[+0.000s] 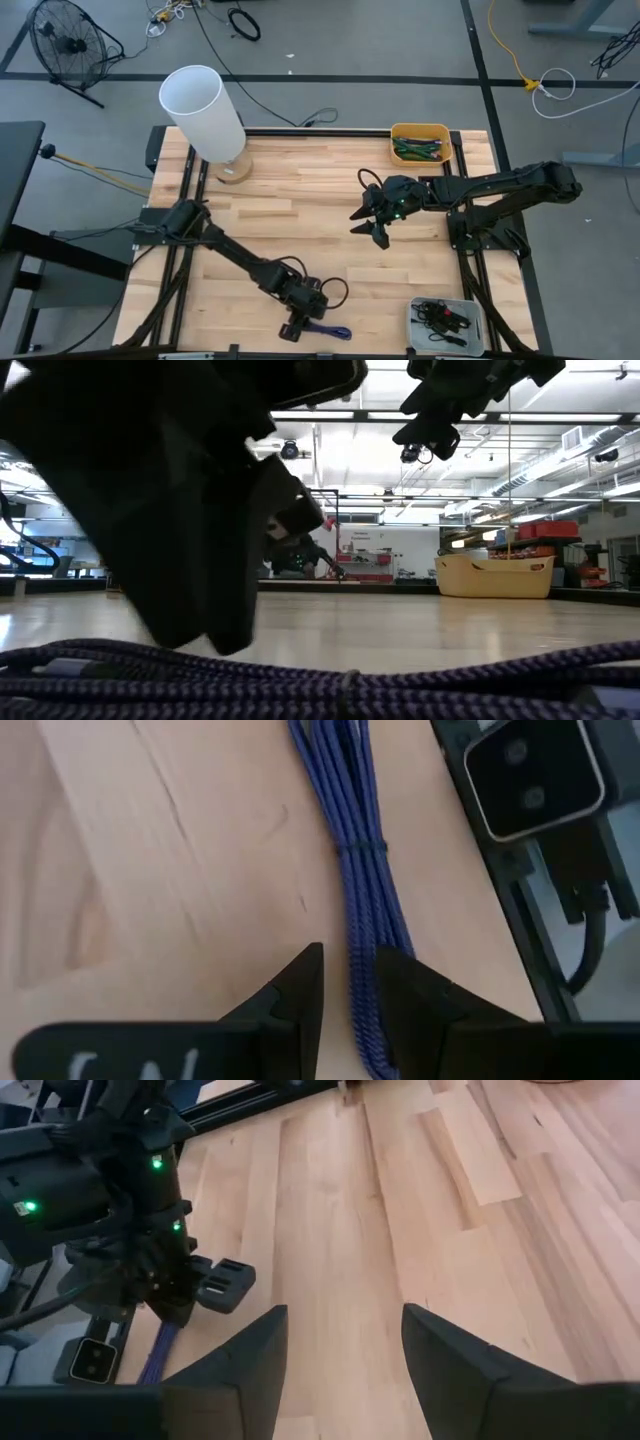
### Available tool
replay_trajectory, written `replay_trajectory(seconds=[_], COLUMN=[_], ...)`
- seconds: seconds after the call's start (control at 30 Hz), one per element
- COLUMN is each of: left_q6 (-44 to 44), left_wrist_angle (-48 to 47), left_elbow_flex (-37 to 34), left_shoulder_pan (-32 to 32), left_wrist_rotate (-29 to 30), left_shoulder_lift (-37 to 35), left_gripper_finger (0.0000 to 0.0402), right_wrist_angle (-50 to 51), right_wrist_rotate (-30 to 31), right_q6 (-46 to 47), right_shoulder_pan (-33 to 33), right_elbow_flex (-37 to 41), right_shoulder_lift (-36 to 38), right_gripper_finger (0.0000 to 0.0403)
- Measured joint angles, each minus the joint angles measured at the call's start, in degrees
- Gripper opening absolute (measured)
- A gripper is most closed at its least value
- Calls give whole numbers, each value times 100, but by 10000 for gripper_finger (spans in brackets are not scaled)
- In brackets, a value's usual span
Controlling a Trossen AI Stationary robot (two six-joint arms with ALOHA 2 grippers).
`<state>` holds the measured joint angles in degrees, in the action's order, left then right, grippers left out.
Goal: Pick & Place USB Port
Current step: Put the black and blue USB cable into the yellow bin
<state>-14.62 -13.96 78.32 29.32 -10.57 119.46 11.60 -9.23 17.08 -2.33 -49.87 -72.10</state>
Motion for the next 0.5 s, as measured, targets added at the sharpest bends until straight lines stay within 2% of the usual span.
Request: replay_trajectory(seconds=[0.3,0.5], left_q6=[-321,-448], left_wrist_angle=[54,-38], left_elbow_flex=[76,77], left_shoulder_pan=[78,207], left_wrist_rotate=[-206,34], left_shoulder_lift=[-8,159], left_gripper_finger=[99,99], right_wrist_angle=[2,20], right_wrist_rotate=[179,182], right_q6=[-4,-4], right_shoulder_pan=[2,0], right_elbow_flex=[7,7], right_shoulder_lift=[0,-2], right_gripper_finger=[196,196])
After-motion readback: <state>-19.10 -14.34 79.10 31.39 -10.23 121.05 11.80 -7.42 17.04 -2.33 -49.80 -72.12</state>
